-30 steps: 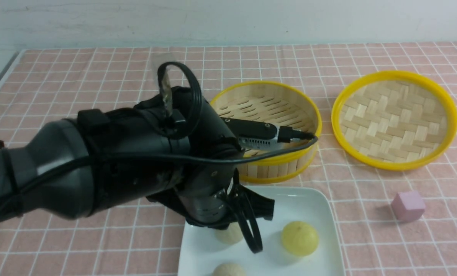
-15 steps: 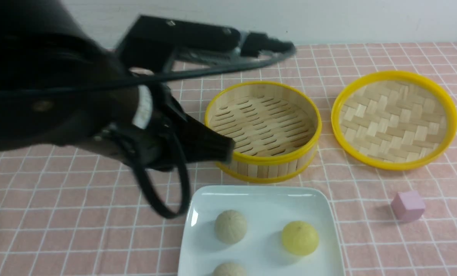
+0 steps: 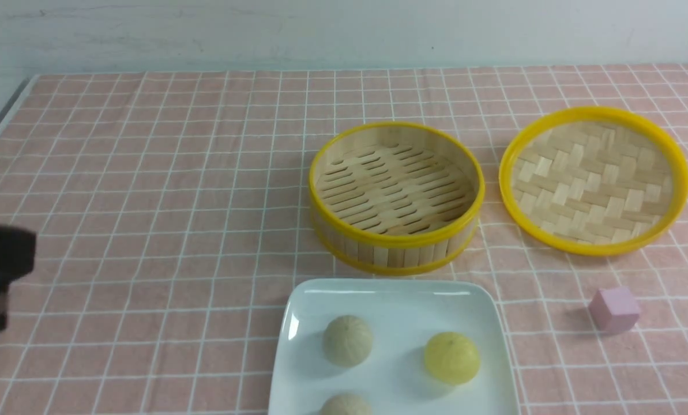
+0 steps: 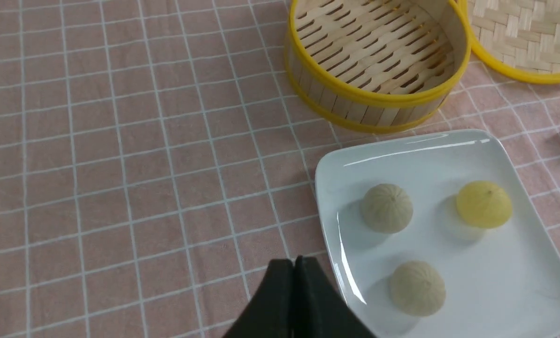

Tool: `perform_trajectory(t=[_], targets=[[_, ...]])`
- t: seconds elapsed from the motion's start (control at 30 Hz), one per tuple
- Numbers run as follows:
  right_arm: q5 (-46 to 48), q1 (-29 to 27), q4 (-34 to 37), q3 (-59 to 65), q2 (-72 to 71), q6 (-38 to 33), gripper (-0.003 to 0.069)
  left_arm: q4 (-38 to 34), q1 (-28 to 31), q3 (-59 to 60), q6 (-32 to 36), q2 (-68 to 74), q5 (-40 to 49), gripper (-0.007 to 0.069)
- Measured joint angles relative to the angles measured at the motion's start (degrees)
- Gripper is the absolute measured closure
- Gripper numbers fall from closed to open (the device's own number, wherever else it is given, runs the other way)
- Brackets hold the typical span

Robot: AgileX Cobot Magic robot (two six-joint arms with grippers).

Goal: Put the steamed buns into the plate on the pink tablecloth.

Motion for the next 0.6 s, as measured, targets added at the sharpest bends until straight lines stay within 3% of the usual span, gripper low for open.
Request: perform_trajectory(t=[0.3, 0.6], targets=[[0.0, 0.0, 0.0, 0.0, 0.0, 0.0, 0.0625, -0.1, 0.0, 17.7, -1.0, -10.8, -22.6, 0.0610], [0.0, 0.0, -0.1, 0.0, 0.0, 0.0, 0.0618, 0.2, 0.0, 21.3, -1.1, -10.8, -21.8, 0.0602]])
